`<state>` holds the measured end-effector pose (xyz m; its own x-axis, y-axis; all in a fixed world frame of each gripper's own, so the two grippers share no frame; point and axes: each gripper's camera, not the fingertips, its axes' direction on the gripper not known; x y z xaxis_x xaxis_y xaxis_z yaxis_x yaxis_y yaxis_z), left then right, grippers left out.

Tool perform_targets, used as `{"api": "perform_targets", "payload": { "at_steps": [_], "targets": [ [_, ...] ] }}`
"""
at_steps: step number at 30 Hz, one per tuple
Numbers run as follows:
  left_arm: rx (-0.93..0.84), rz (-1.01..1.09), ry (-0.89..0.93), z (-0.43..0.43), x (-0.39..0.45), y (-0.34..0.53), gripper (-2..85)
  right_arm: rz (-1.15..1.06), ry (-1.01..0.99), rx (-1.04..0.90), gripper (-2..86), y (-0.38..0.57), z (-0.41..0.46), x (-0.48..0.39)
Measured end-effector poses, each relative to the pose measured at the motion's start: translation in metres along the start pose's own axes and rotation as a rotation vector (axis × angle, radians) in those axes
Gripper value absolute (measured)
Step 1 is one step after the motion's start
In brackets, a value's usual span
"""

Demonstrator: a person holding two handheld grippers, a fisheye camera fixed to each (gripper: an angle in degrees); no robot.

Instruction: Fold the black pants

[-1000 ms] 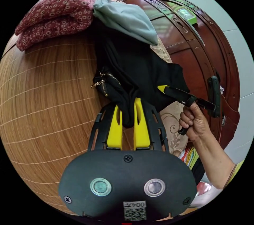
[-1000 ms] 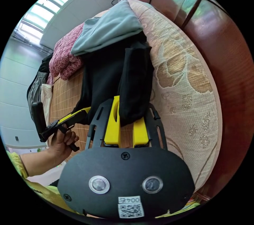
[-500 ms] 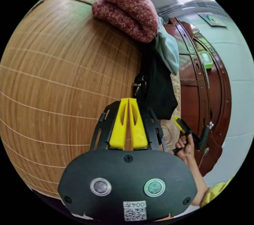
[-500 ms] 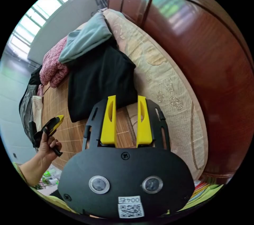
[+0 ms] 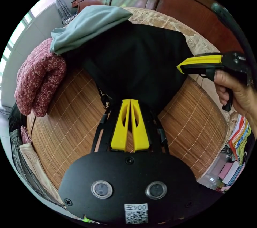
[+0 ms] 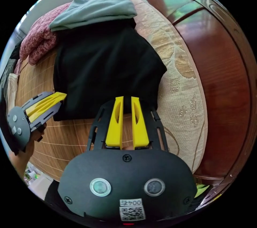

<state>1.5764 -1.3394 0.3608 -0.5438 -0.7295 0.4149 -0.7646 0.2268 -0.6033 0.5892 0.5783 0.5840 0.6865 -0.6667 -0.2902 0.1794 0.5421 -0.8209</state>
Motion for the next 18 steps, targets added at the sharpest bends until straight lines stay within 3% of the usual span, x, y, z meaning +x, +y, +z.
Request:
{"api": "perform_targets", "payload": {
  "at_steps": [5,8,10,18],
  "targets": [
    [-0.011,-0.121,0.226,-0.021,-0.020,-0.001,0.2,0.009,-0.006,0.054,0.1,0.019,-0.004,0.006],
    [0.012,-0.233,0.406,-0.040,-0.036,0.043,0.4,0.052,-0.234,0.079,0.0,0.046,-0.020,0.015],
    [0.017,-0.295,0.454,-0.049,-0.042,0.086,0.5,0.073,-0.489,0.080,0.7,0.081,-0.022,0.015],
    [-0.132,-0.560,0.213,-0.093,-0.089,0.324,4.5,0.261,-1.010,-0.056,10.3,0.212,0.007,-0.047]
  ]
}}
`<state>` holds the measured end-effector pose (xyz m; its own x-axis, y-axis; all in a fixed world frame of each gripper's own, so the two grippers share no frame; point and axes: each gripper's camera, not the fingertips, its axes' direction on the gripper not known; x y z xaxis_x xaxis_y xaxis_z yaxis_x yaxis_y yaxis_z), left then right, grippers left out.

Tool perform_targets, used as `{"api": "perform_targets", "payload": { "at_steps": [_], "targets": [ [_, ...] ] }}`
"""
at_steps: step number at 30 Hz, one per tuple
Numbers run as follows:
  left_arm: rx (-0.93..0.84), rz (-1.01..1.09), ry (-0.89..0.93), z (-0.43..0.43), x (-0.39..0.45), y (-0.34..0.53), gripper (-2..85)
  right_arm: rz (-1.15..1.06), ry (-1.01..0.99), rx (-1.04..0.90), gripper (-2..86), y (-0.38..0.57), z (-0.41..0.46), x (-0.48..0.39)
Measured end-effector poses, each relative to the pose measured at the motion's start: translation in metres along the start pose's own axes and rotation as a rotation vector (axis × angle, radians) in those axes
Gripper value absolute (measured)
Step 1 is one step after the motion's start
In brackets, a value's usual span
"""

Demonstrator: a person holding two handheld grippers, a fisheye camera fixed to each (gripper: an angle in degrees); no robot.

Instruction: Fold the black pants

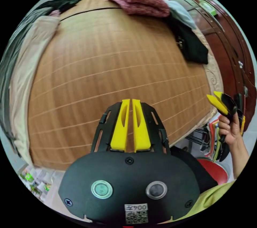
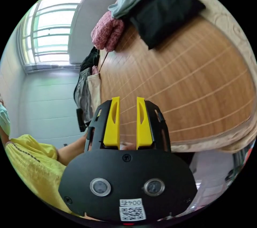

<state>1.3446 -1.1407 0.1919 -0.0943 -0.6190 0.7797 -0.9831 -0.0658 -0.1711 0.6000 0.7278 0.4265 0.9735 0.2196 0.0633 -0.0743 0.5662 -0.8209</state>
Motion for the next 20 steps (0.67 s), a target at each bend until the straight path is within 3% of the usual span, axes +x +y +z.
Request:
{"api": "perform_targets", "payload": {
  "at_steps": [5,11,16,20],
  "targets": [
    [0.159,-0.156,-0.375,-0.084,-0.144,0.064,10.8,0.180,-0.210,-0.088,9.6,0.062,0.066,0.001],
    [0.231,-0.195,-0.681,-0.156,-0.284,0.039,12.4,0.080,-0.201,-0.099,10.5,0.110,0.129,-0.044],
    [0.192,-0.240,-0.665,-0.169,-0.347,0.010,10.6,0.073,-0.232,-0.296,6.1,0.144,0.181,-0.070],
    [0.106,-0.274,-0.388,-0.185,-0.383,0.009,3.4,0.075,-0.234,-0.298,4.2,0.163,0.197,-0.084]
  ]
}}
